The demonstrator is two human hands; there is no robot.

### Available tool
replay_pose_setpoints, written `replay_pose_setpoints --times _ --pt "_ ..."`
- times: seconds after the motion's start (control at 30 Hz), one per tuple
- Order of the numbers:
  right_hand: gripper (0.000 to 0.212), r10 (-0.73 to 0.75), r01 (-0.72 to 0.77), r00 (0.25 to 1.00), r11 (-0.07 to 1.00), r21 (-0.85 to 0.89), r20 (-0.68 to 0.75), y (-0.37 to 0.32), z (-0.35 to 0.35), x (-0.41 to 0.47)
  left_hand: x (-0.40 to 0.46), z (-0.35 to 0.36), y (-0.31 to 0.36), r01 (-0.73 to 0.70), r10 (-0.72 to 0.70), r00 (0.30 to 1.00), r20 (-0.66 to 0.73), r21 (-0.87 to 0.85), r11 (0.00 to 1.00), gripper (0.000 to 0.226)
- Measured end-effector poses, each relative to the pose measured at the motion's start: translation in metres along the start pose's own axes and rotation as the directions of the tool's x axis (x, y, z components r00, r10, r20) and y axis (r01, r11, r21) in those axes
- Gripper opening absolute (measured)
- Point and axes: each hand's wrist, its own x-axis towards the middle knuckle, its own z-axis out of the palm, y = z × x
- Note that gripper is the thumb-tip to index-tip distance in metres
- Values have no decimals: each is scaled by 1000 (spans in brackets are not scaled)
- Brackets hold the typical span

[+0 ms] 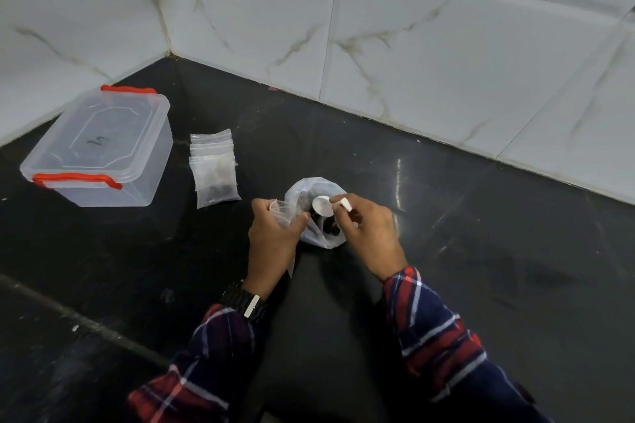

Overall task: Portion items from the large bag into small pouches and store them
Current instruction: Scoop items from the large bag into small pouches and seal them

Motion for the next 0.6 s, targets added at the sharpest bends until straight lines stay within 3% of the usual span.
replay_pose_setpoints --times 0.23,0.5,0.6 --pt "33 -126 136 990 972 -189 64 3 12 -2 3 4 -2 99 -92 994 66 -119 988 38" --pt "16 -44 57 997 980 -191 69 1 18 4 4 10 -1 81 -66 995 71 -222 972 36" --pt "20 2 12 997 982 -191 73 1 17 8 3 12 -2 72 -56 996 67 -267 961 36"
